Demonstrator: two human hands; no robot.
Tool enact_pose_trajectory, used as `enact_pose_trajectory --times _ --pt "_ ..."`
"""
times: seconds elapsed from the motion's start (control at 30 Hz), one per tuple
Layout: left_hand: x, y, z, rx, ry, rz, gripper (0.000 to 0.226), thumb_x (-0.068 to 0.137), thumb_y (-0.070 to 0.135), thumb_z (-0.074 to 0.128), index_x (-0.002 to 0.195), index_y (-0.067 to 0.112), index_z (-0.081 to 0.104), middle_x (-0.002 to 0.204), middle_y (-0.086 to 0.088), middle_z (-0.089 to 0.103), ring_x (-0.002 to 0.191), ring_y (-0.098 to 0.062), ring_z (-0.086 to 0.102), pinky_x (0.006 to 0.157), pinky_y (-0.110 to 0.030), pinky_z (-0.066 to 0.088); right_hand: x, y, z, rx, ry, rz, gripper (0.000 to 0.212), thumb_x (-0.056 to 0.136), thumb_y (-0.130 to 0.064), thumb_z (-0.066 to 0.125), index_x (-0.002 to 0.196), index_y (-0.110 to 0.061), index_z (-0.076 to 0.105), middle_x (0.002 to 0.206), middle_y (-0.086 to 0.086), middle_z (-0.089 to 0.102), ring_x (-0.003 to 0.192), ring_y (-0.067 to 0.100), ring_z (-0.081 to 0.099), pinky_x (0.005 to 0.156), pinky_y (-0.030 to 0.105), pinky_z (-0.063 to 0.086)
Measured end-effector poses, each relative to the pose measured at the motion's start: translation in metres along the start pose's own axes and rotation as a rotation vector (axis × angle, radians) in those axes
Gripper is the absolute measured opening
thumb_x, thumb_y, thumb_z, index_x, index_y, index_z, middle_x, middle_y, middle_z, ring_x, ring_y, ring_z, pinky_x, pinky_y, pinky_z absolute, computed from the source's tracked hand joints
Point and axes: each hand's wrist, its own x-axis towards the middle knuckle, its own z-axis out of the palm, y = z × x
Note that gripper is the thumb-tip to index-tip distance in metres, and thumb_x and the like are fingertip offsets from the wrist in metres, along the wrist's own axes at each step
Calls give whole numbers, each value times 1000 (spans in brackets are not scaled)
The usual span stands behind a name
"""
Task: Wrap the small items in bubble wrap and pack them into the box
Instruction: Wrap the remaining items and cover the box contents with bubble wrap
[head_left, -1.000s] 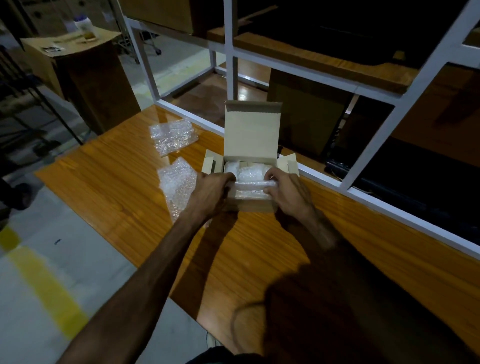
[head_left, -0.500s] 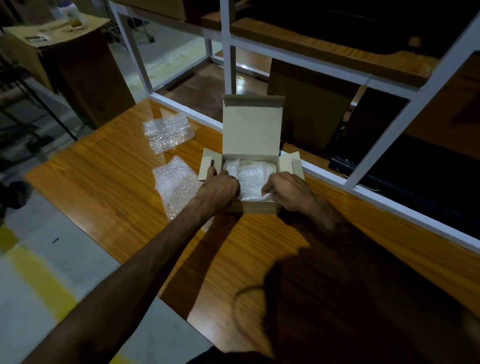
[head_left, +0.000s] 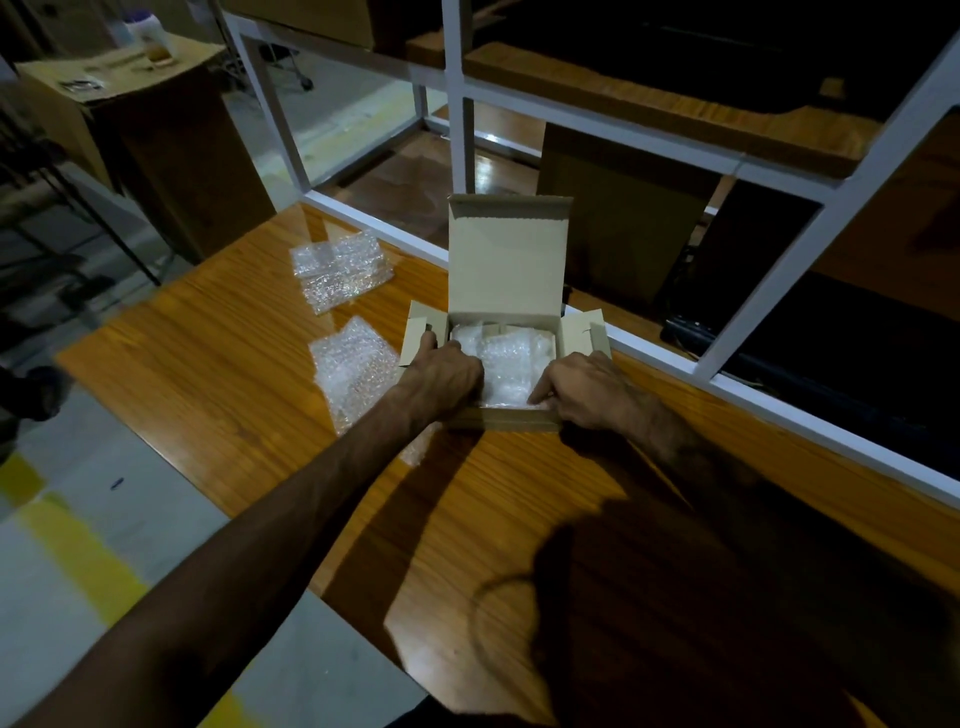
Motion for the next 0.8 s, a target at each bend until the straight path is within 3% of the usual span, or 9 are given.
enact_pose_trajectory --times 0.2,0.3,0.4,0.67,0.8 --pt "8 -1 3 -22 44 -45 15 93 24 72 107 25 75 108 -4 75 122 -29 58 113 -54 29 10 7 -1 206 9 70 11 92 -24 80 102 -27 81 112 -10 78 110 12 67 106 43 47" --pt "10 -3 3 -16 67 -82 14 86 30 79 97 26 72 106 -4 73 123 -30 54 109 -52 31 18 2 0 179 16 110 12 89 -17 82 90 -28 78 100 -9 75 99 12 67 87 34 51" --pt "14 -10 2 24 58 -137 30 79 43 85 98 25 70 111 -4 71 121 -28 54 108 -52 33 26 -1 0 133 -3 146 18 88 -9 80 85 -25 74 88 -10 71 91 12 67 76 31 49" --pt "20 -7 9 109 54 -181 50 80 54 83 116 21 71 124 -9 67 125 -32 53 111 -55 34 35 -10 0 44 1 191 9 89 -10 80 90 -16 73 96 3 76 96 22 72 87 41 59" --pt "19 -2 1 111 31 -194 53 82 56 80 118 20 69 125 -10 68 127 -32 52 112 -54 33 34 -13 -1 37 21 181 11 91 -16 82 97 -14 73 97 4 77 96 23 72 85 39 58"
